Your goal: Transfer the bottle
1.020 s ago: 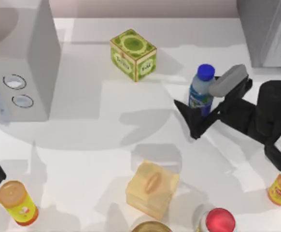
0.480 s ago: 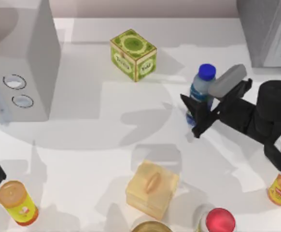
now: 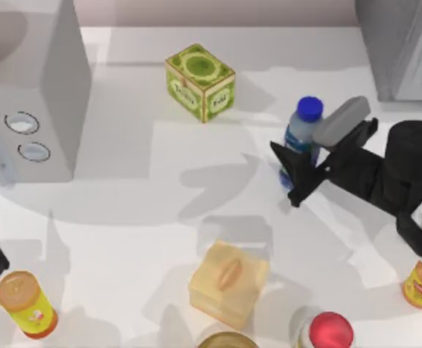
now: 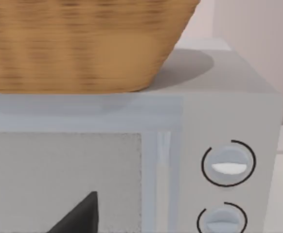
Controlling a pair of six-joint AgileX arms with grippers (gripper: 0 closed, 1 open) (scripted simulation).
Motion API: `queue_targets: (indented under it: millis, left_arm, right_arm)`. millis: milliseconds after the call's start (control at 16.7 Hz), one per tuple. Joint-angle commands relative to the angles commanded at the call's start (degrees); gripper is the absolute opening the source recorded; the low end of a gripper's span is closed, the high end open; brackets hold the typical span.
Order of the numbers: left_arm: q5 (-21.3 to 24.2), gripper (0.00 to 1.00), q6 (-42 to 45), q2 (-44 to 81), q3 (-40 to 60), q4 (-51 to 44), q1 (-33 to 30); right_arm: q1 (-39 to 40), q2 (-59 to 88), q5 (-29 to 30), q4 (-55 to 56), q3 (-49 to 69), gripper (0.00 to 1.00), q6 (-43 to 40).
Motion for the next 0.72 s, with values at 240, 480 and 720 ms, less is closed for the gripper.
queue_targets:
  millis: [240, 480, 720]
  left_arm:
    - [0.0, 1.0, 0.0, 0.0, 0.0, 0.0, 0.0]
    - [0.0, 1.0, 0.0, 0.0, 0.0, 0.0, 0.0]
    - [0.0, 1.0, 0.0, 0.0, 0.0, 0.0, 0.0]
  right_arm:
    - [-0.1, -0.13, -0.02, -0.02, -0.05, 0.0, 0.08]
    - [-4.0, -3.66, 1.21, 0.99, -2.74, 0.0, 2.33]
    - [-16.96, -11.99, 4.01, 2.8, -10.06, 0.0, 4.04]
